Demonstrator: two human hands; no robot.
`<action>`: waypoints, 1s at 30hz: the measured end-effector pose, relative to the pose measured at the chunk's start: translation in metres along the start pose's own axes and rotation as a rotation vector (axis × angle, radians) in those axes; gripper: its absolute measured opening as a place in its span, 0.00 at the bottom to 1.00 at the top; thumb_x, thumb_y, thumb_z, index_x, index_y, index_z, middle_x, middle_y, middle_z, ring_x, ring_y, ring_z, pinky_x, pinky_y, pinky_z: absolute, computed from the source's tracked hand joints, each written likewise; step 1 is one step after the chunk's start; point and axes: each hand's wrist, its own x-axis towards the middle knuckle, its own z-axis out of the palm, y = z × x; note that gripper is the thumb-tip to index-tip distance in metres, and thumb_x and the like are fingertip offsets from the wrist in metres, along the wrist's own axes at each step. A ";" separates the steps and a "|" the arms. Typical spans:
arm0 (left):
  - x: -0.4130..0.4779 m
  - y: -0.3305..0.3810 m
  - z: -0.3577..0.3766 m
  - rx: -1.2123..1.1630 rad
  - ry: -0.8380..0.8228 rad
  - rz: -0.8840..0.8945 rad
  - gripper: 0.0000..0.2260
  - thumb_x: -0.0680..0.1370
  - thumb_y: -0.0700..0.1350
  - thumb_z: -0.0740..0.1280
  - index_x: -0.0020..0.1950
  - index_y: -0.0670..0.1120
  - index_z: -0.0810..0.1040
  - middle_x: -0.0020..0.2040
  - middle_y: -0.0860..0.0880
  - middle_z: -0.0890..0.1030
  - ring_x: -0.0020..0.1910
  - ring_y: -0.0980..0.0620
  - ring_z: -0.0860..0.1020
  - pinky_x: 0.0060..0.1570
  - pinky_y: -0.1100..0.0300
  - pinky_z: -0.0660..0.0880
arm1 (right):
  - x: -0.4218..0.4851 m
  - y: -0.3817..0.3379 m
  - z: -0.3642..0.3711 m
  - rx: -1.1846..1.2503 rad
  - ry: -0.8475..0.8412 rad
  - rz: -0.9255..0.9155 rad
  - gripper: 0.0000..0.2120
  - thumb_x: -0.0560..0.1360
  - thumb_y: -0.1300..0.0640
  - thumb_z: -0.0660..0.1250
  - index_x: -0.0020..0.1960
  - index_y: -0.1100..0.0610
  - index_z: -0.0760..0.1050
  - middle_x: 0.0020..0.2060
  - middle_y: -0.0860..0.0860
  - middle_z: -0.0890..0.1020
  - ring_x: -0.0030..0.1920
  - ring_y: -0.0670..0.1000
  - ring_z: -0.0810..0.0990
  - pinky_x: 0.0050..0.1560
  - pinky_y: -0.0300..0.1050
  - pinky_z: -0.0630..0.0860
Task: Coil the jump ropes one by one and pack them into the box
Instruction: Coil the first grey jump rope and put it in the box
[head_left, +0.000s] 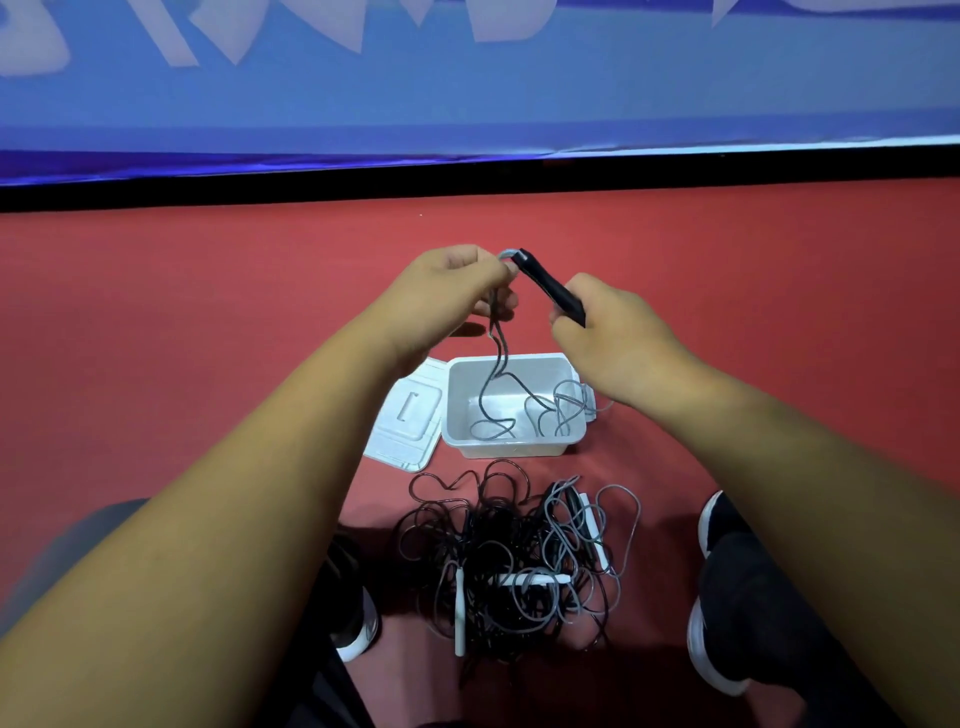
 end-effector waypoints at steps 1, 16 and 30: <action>0.000 0.001 -0.004 0.030 -0.024 0.018 0.05 0.82 0.47 0.68 0.48 0.48 0.78 0.45 0.45 0.86 0.45 0.51 0.84 0.53 0.51 0.75 | 0.000 -0.001 -0.001 0.011 0.025 -0.007 0.04 0.82 0.54 0.62 0.52 0.52 0.75 0.40 0.52 0.80 0.36 0.57 0.78 0.31 0.47 0.70; -0.009 0.010 -0.006 -0.246 -0.056 0.070 0.03 0.81 0.43 0.72 0.52 0.45 0.81 0.45 0.44 0.83 0.42 0.49 0.84 0.41 0.56 0.83 | -0.007 -0.011 0.000 0.574 -0.127 0.108 0.21 0.74 0.38 0.73 0.55 0.52 0.75 0.38 0.48 0.72 0.34 0.49 0.71 0.32 0.48 0.68; -0.008 0.012 0.001 -0.302 0.022 0.129 0.09 0.78 0.37 0.74 0.43 0.43 0.75 0.43 0.40 0.85 0.46 0.41 0.87 0.45 0.52 0.84 | 0.003 -0.009 0.010 0.238 -0.043 0.004 0.06 0.79 0.57 0.67 0.52 0.49 0.71 0.38 0.49 0.74 0.27 0.42 0.69 0.25 0.36 0.64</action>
